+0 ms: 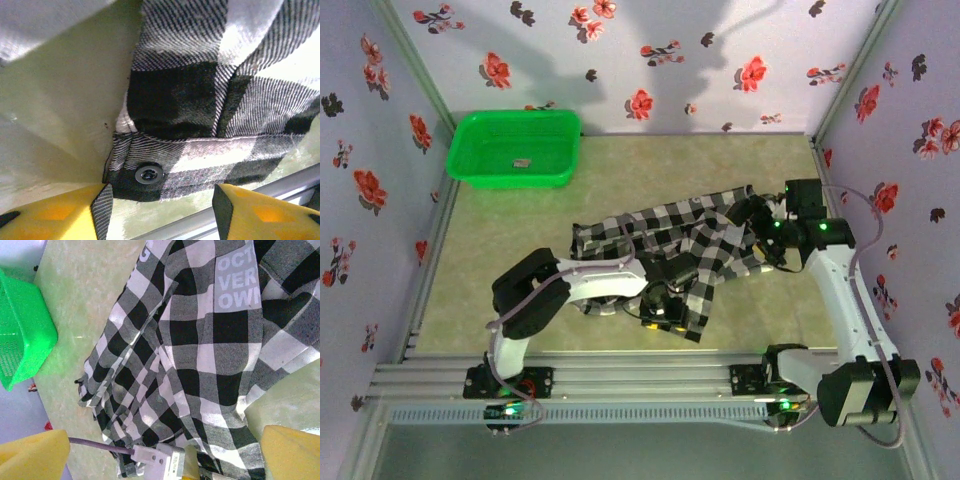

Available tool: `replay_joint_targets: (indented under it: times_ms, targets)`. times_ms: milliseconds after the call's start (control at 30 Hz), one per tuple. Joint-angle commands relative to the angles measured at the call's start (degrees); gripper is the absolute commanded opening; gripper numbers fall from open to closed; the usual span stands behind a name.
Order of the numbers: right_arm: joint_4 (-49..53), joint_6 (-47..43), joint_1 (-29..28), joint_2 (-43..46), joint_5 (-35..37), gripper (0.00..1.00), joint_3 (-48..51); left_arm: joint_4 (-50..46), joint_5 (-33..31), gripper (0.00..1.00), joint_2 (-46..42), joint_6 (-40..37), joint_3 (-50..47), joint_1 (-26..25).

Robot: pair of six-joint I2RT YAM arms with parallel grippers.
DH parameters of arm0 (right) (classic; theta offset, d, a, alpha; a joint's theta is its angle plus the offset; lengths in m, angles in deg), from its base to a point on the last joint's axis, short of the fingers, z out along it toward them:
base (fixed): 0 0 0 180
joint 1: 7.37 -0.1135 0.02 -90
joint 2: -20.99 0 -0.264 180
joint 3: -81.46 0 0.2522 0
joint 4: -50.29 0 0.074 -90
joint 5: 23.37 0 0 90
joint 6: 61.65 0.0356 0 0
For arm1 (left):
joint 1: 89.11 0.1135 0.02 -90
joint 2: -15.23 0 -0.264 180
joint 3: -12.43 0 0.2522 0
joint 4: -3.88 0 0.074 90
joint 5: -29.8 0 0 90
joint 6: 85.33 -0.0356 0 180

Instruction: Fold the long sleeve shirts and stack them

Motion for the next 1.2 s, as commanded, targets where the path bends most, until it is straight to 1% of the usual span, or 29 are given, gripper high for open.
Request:
replay_joint_targets:
  times_ms: [0,200,367,433,467,533,667,700,733,767,967,1067,1133,1167]
  targets:
    - [-0.80,-0.62,0.11,1.74,-1.67,0.99,1.03,-2.59,-4.11,0.58,1.40,2.99,0.88,0.24]
    - [-1.08,-0.44,0.07,2.83,-2.22,0.99,2.19,-6.72,-7.58,0.58,0.89,2.63,2.79,-0.12]
    - [-1.21,-0.50,0.04,3.28,-2.40,0.99,2.85,-8.71,-8.17,0.57,4.78,1.42,7.45,-0.59]
    - [-1.26,-0.60,0.12,3.45,-2.24,0.99,2.82,-9.03,-8.14,0.55,6.37,1.04,8.83,-0.94]
    - [-1.48,-0.61,0.07,3.46,-2.25,0.99,2.93,-9.28,-8.17,0.52,7.28,0.71,9.49,-1.17]
    - [-1.87,-0.53,0.07,3.49,-2.15,0.99,3.12,-10.32,-8.24,0.43,8.80,-0.44,11.03,-1.42]
    - [-2.13,-0.70,0.08,3.37,-2.14,0.99,3.16,-13.32,-10.20,0.19,8.67,-3.17,13.58,-1.44]
    - [-2.17,-0.87,0.12,3.36,-1.85,0.99,3.25,-14.04,-11.29,0.14,7.79,-4.31,14.81,-1.35]
    - [-2.15,-1.04,0.12,3.23,-1.57,0.99,3.30,-16.71,-12.27,0.11,6.99,-5.49,16.27,-1.29]
    - [-2.18,-1.21,0.13,3.19,-1.16,0.99,3.49,-18.70,-13.72,0.10,6.04,-7.02,18.42,-1.20]
    - [-3.34,-2.68,0.21,1.07,1.06,0.99,2.72,-33.19,-24.97,0.09,1.43,-17.26,33.07,-0.67]
    - [-4.13,-3.58,0.65,-0.78,2.26,0.99,1.82,-37.75,-30.19,0.09,0.55,-22.32,39.73,1.13]
    - [-4.94,-3.94,0.99,-2.00,2.77,0.99,1.42,-38.86,-33.38,0.09,0.43,-26.92,43.16,2.46]
    - [-5.41,-4.03,1.25,-2.69,3.00,0.99,1.26,-39.33,-33.92,0.09,0.60,-28.83,44.87,3.66]
